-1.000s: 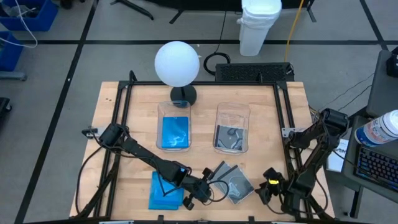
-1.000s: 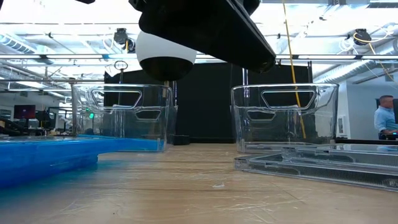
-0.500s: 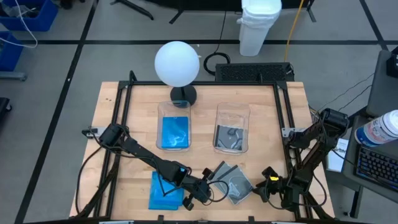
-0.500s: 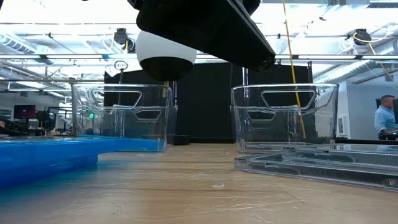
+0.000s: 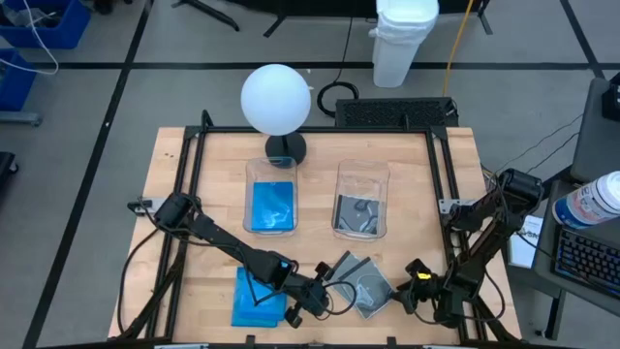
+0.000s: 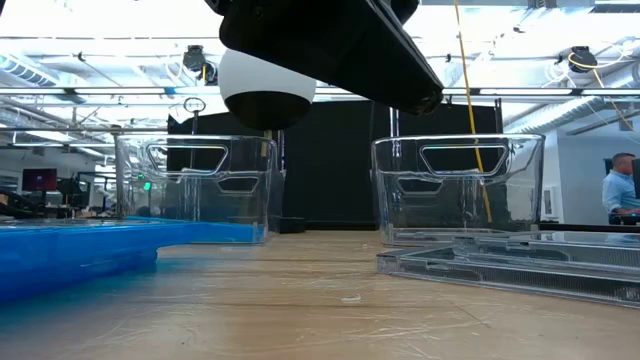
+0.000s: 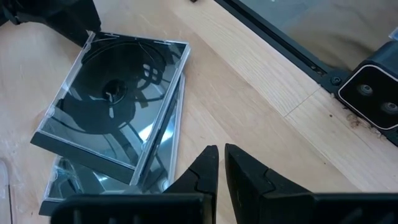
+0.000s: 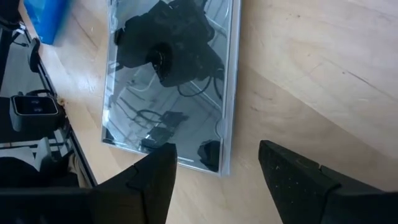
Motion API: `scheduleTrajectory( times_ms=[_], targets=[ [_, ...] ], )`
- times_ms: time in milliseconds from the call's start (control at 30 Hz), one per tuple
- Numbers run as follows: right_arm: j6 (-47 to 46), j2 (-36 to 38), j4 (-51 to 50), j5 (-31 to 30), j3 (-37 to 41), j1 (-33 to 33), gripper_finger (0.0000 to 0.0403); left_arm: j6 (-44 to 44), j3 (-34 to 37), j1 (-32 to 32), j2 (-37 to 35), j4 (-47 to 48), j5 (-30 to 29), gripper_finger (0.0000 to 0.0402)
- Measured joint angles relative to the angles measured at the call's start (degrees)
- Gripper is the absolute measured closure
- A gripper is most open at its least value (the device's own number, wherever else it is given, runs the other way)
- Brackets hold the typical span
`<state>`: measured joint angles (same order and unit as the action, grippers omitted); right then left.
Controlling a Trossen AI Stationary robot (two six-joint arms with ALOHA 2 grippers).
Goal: Pick & place jewel cases by type
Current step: Put the black CD case into the right transparent bin
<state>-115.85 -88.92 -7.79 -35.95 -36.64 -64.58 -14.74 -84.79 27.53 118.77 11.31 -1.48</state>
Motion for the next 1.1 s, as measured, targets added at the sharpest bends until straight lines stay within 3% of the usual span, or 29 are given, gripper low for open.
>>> scheduleTrajectory(
  times_ms=[200, 467, 1100],
  targets=[
    [0.43, 0.0, 0.01, 0.03, 0.0, 0.13, 0.0181, -3.21, 0.0, 0.19, 3.52, -3.31, 0.2, 0.0364],
    [1.66, -0.04, 0.33, -0.08, 0.0, 0.16, 0.0181, -4.22, 0.0, -0.15, 4.74, -5.19, -4.22, 0.0364],
    [6.1, -0.09, 3.85, -1.49, 0.04, 1.37, 0.0181, -1.21, -0.02, -5.03, 6.62, -5.1, -0.49, 0.0364]
  ],
)
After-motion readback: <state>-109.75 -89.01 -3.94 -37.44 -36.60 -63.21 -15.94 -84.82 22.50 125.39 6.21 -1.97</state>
